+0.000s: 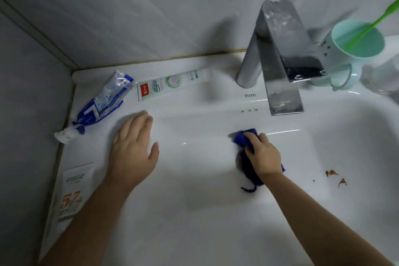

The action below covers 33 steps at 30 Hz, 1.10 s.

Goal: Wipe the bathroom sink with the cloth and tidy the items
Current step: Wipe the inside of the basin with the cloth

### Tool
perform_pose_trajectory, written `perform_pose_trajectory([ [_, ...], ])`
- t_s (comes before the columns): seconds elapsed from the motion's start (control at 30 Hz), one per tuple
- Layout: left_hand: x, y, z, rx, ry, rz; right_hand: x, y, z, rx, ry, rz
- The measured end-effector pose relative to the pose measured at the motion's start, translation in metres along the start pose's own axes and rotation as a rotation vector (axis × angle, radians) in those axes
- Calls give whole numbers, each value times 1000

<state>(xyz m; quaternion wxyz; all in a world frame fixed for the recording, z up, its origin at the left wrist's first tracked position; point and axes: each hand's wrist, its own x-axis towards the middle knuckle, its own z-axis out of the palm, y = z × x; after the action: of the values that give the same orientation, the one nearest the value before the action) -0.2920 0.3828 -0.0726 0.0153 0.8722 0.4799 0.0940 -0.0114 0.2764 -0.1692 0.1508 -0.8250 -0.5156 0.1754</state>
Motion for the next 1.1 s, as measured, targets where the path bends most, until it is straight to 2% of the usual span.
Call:
perform_pose_trajectory([
  [0.13,36,64,15,-76,-13,245,3,35,-34,80,112,299],
  [0.2,51,88,28,-65,-36,296,5,42,-50,181,187,343],
  [0.3,68,106,44,-59,0,270,11,17,-62,382,304,212],
  [0.4,73,114,56,-63,127,238,15,-25,-47,568,211,25],
  [0.47,72,115,61,-58,203,239,17,-31,-41,646,201,15],
  [0.63,74,116,67,-42,231,235,34,37,-77,712,593,298],
  [0.7,73,119,68,-59,230,217,34,38,-80,656,568,258],
  [0.8,73,121,69,-66,248,204,28,1,-56,609,364,34],
  [0.9,74,119,69,-57,261,222,25,-3,-52,563,255,-39],
  [1.0,71,121,69,-66,265,210,23,45,-69,387,301,157],
  [1.1,70,126,71,-79,276,181,14,77,-70,71,135,385],
])
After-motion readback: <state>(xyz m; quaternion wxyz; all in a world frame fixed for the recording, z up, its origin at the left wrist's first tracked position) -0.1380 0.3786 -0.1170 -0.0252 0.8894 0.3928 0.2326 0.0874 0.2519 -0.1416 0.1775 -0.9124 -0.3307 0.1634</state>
